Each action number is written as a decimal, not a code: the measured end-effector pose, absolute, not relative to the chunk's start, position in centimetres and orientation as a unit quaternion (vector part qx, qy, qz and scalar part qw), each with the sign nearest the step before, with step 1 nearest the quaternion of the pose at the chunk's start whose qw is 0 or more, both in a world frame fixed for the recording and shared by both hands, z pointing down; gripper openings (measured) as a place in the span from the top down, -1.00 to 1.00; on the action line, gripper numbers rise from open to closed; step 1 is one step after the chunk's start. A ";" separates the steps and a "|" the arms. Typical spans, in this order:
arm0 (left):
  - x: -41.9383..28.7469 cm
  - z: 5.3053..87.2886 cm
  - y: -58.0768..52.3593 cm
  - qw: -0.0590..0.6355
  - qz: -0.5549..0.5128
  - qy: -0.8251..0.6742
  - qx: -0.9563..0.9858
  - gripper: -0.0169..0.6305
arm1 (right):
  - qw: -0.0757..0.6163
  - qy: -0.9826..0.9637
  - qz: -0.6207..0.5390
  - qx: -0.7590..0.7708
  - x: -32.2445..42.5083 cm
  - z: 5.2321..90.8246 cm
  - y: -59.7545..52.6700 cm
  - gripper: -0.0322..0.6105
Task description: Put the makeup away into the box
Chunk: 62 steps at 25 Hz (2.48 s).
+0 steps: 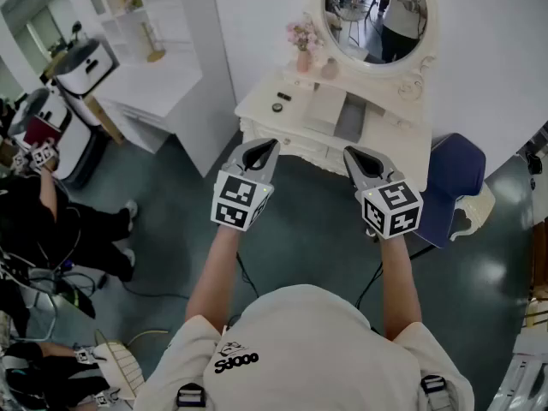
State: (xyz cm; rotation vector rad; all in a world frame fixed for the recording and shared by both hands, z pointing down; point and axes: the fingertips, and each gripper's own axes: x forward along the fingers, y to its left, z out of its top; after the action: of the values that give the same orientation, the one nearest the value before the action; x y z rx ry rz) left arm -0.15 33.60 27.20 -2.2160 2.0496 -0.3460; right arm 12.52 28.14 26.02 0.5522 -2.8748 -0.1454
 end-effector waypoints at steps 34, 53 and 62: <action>-7.2 29.3 26.3 0.038 -0.119 0.674 -0.728 0.89 | 0.048 -0.982 -0.033 0.180 5.0 25.9 21.0 0.89; -9.9 28.7 5.6 0.002 -0.120 0.703 -0.701 0.89 | 0.083 -0.992 0.016 0.091 0.5 27.3 -0.4 0.89; -10.5 30.3 1.7 -0.024 -0.129 0.711 -0.691 0.89 | 0.114 -0.991 0.019 0.061 -0.8 29.7 -4.2 0.89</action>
State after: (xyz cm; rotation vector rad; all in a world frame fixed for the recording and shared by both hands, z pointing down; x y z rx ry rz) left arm -10.46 1.71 30.31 -2.2035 2.2691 -0.4113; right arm -0.79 -4.21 29.71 0.1783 -2.9065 0.0554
